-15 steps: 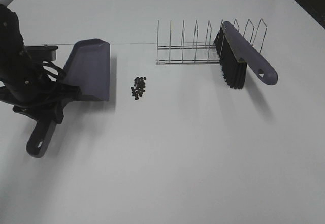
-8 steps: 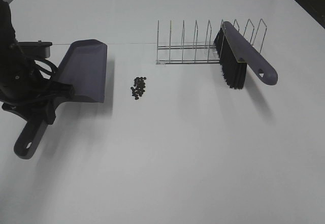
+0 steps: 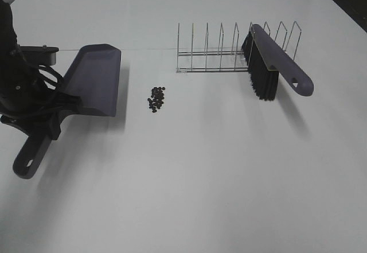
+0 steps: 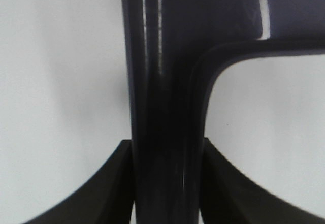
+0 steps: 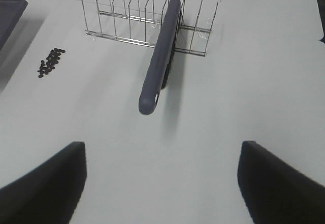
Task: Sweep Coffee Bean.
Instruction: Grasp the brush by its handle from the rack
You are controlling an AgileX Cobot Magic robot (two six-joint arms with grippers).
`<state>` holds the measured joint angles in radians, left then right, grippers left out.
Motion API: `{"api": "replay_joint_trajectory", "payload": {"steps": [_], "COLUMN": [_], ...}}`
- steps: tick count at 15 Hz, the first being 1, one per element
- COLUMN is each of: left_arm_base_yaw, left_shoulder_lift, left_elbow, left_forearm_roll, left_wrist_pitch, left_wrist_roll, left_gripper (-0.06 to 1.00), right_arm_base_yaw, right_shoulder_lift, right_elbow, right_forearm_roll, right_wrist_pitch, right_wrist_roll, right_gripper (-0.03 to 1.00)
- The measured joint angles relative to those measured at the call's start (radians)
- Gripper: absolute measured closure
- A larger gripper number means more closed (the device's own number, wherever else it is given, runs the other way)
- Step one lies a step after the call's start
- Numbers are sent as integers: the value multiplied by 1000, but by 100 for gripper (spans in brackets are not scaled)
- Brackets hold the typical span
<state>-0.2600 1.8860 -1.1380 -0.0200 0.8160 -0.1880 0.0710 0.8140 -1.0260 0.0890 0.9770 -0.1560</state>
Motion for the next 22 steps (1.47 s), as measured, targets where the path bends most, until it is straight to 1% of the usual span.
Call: {"api": "replay_joint_trajectory", "payload": {"steps": [2, 4, 6, 9, 10, 11, 12, 15, 17, 19, 22], "left_arm_base_yaw": [0, 0, 0, 0, 0, 0, 0, 0, 0, 0, 0], "left_shoulder_lift": [0, 0, 0, 0, 0, 0, 0, 0, 0, 0, 0], "left_elbow": [0, 0, 0, 0, 0, 0, 0, 0, 0, 0, 0], "left_forearm_roll": [1, 1, 1, 1, 1, 1, 1, 2, 2, 4, 4], "left_wrist_pitch": [-3, -8, -8, -8, -8, -8, -8, -8, -8, -9, -14], "left_wrist_roll": [0, 0, 0, 0, 0, 0, 0, 0, 0, 0, 0], "left_gripper": [60, 60, 60, 60, 60, 60, 60, 60, 60, 60, 60], "right_arm_base_yaw": [0, 0, 0, 0, 0, 0, 4, 33, 74, 103, 107], "right_shoulder_lift": [187, 393, 548, 754, 786, 895, 952, 1082, 1188, 1274, 1383], "right_elbow": [-196, -382, -506, -653, -668, -739, -776, -874, -964, -1046, -1149], "right_forearm_roll": [3, 38, 71, 80, 82, 82, 80, 70, 18, -33, -55], "right_wrist_pitch": [74, 169, 214, 221, 222, 233, 235, 235, 236, 241, 241], "right_wrist_roll": [-8, 14, 36, 56, 62, 88, 95, 97, 105, 136, 164], "right_gripper": [25, 25, 25, 25, 25, 30, 34, 36, 36, 36, 36]}}
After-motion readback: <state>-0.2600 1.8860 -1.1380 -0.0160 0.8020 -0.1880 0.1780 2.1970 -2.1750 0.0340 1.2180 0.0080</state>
